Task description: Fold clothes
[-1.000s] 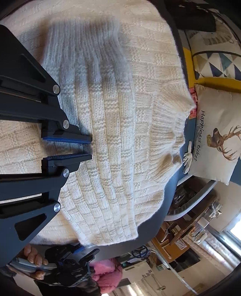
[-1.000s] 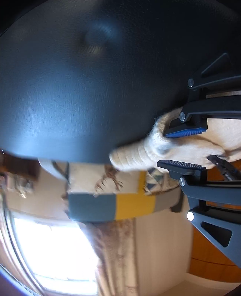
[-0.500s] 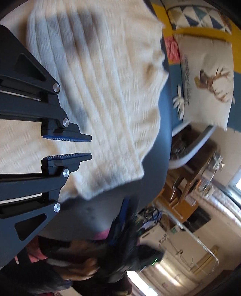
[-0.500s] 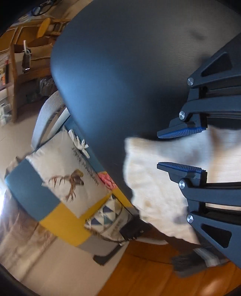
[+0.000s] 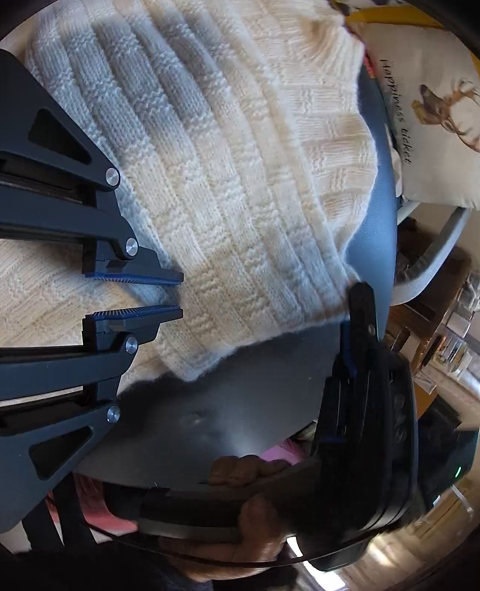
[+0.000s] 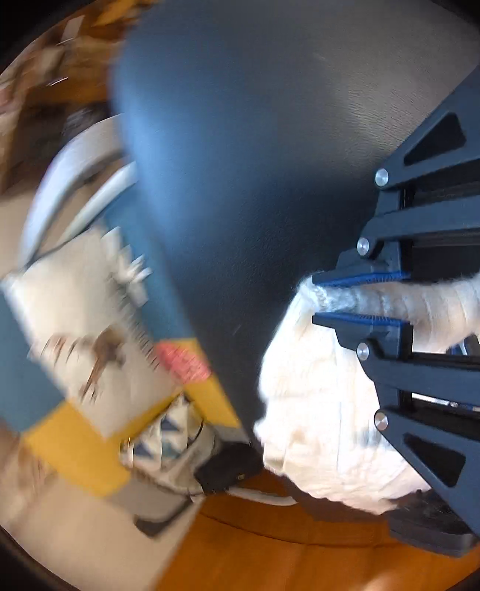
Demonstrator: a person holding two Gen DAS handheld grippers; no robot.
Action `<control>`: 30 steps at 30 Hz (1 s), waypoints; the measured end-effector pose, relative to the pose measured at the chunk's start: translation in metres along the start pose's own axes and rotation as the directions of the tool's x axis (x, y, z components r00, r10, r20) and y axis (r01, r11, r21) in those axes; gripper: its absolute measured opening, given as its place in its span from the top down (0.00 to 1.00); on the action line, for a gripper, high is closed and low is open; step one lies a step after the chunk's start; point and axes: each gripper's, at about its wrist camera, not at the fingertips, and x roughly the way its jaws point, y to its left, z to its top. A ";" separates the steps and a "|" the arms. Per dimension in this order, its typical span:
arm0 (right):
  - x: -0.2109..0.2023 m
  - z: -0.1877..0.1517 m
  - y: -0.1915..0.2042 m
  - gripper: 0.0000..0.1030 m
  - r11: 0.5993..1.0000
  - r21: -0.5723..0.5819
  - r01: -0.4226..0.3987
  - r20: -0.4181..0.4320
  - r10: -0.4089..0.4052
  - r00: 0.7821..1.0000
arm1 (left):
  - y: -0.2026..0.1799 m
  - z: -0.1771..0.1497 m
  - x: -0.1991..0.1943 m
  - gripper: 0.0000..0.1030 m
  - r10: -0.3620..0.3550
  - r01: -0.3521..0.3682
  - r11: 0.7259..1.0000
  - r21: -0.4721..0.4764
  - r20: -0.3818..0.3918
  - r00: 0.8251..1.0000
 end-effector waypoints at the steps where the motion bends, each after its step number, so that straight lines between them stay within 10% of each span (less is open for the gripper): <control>1: -0.002 -0.001 0.002 0.90 0.999 -0.025 0.023 0.003 -0.023 1.000 | 0.001 0.001 -0.003 0.87 0.002 -0.002 1.000 -0.004 0.014 1.000; 9: -0.014 0.000 0.012 0.91 0.994 -0.103 0.025 0.066 -0.018 0.998 | -0.002 0.015 0.012 0.88 0.048 -0.048 0.999 -0.004 -0.012 0.999; 15: -0.003 0.003 0.012 0.95 0.992 -0.108 0.072 0.054 -0.067 0.996 | 0.018 0.013 0.010 0.92 -0.066 0.065 0.994 -0.091 -0.003 0.998; 24: -0.023 -0.046 -0.038 0.76 0.926 0.257 -0.276 -0.047 0.297 0.954 | 0.028 0.015 0.006 0.93 -0.112 0.110 0.982 -0.156 -0.003 0.994; 30: -0.006 -0.055 0.000 0.79 1.000 0.015 -0.001 -0.073 0.002 0.997 | 0.018 0.008 0.008 0.93 -0.090 0.089 0.985 -0.145 0.003 0.996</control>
